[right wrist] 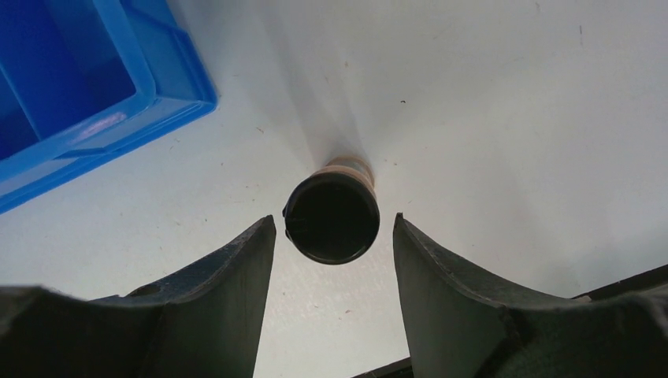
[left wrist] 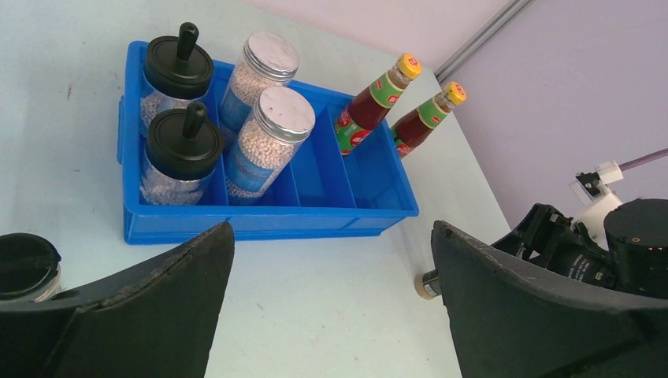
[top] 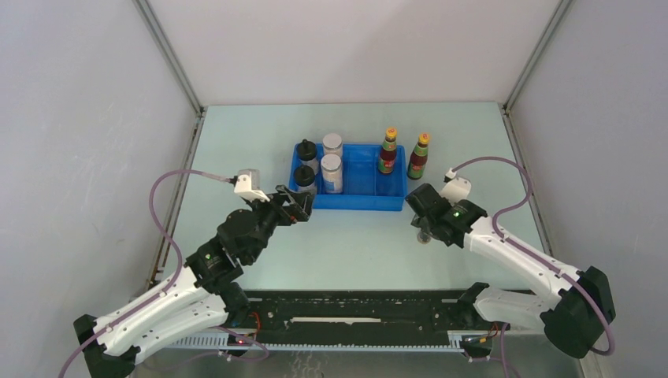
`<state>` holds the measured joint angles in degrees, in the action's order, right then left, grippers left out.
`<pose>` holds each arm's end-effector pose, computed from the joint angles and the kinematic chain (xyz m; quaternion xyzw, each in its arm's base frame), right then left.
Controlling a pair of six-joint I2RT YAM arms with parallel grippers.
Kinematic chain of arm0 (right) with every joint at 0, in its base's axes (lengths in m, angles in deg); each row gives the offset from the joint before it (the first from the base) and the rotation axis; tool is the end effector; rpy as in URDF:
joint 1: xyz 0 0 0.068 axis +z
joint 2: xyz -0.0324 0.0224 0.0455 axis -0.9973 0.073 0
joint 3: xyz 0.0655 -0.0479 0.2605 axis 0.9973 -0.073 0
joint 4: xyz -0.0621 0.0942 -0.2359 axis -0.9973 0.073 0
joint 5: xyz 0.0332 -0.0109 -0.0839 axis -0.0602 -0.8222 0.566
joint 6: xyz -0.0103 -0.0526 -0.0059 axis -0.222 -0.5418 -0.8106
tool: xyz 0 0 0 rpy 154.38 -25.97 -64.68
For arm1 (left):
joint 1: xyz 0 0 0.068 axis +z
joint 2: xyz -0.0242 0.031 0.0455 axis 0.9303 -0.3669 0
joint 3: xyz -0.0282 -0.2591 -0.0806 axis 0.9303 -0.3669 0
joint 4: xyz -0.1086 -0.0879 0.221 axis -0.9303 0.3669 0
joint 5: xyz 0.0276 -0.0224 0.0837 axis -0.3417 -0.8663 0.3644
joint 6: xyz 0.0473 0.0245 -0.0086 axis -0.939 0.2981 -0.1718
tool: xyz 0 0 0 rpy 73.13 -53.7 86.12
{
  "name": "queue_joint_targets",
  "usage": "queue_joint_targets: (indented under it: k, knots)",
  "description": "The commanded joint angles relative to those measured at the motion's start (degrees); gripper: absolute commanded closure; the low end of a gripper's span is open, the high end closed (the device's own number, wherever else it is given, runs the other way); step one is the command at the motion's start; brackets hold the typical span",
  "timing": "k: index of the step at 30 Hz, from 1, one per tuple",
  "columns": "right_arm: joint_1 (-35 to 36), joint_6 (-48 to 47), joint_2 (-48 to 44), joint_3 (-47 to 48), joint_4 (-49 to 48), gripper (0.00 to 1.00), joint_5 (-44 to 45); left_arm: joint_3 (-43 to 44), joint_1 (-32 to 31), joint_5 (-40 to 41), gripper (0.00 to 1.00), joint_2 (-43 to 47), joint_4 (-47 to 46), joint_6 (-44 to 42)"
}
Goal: Organize the condiment bottles
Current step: Pick up the bottle from the center of the board.
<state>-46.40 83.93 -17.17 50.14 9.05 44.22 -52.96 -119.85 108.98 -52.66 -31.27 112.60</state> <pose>0.1639 0.1091 0.2465 0.2036 0.9160 -0.0417 0.3432 0.1095 -0.1089 0.3116 -0.0740 0.7334 -0.3110 0.5999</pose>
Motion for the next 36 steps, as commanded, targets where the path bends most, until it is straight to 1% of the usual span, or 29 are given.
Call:
queue_joint_targets:
  k: [1, 5, 9, 15, 20, 22, 36]
  knots:
    - [-1.4, -1.5, 0.3, -0.4, -2.7, 0.35, 0.2, -0.4, -0.4, 0.6, 0.01, -0.1, -2.3, -1.3]
    - [-2.4, -2.5, 1.0, -0.5, -3.9, 0.37, -0.3, -0.4, -0.4, 0.7, 0.01, -0.4, -2.6, -1.6]
    - [-3.1, -3.5, 1.8, -0.5, -5.1, 0.43, -0.8, -0.5, -0.4, 1.0, 0.01, -0.5, -2.9, -1.8]
    - [-3.5, -4.3, 2.8, -0.5, -6.1, 0.66, -1.3, -0.7, -0.4, 1.2, 0.01, -0.6, -3.0, -2.0]
    - [-3.5, -4.5, 2.6, -0.5, -6.0, 0.92, -1.4, -0.7, -0.4, 1.3, 0.01, -0.5, -3.0, -2.0]
    - [-3.5, -4.6, 2.0, -0.5, -5.8, 1.00, -1.4, -0.7, -0.4, 1.4, 0.01, -0.6, -3.0, -1.8]
    - [-3.0, -6.9, -3.2, -0.3, -6.3, 1.00, -1.0, 0.1, -0.4, 2.7, 0.01, 0.4, -1.6, -2.3]
